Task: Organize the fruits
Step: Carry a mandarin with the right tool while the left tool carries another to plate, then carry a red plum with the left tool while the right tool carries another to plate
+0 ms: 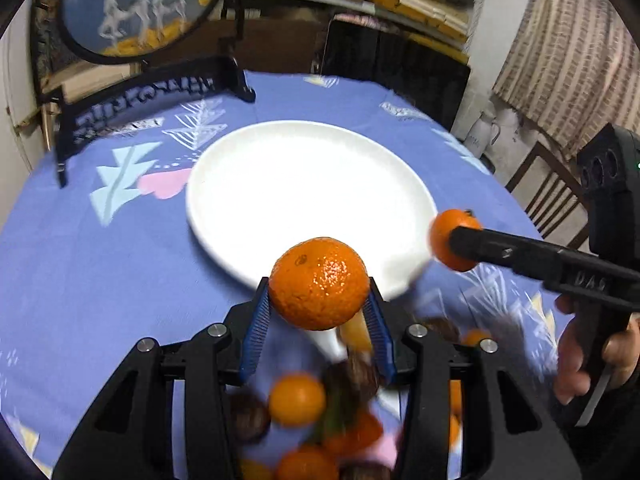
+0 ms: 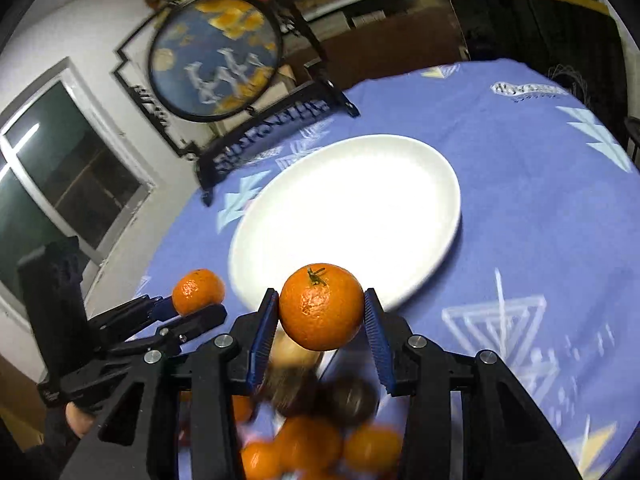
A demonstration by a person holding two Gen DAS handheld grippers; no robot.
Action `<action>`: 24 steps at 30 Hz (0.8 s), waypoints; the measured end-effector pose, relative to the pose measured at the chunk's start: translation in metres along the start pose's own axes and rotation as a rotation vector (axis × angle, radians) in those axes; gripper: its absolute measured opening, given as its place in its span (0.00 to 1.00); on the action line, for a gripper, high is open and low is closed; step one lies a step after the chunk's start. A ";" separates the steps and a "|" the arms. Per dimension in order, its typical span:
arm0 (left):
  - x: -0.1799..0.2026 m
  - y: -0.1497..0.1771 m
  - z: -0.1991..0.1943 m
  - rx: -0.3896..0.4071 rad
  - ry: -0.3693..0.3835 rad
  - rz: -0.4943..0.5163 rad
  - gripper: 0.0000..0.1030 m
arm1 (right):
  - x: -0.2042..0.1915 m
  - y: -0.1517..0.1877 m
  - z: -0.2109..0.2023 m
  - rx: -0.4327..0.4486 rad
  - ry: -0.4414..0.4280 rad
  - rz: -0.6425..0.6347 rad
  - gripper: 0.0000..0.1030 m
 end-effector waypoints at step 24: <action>0.045 0.154 -0.083 -0.005 -0.075 0.139 0.76 | 0.037 0.123 -0.089 0.107 0.075 -0.095 0.57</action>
Point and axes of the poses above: each gripper's, at about its wrist camera, not at the fingertips, and z roughly the way its jaws point, x to its right, y to its underside, the point moved 5 cm from there along z, roughly the way its jaws point, and after that the axes turned 15 degrees about z, right-handed, at the moved point
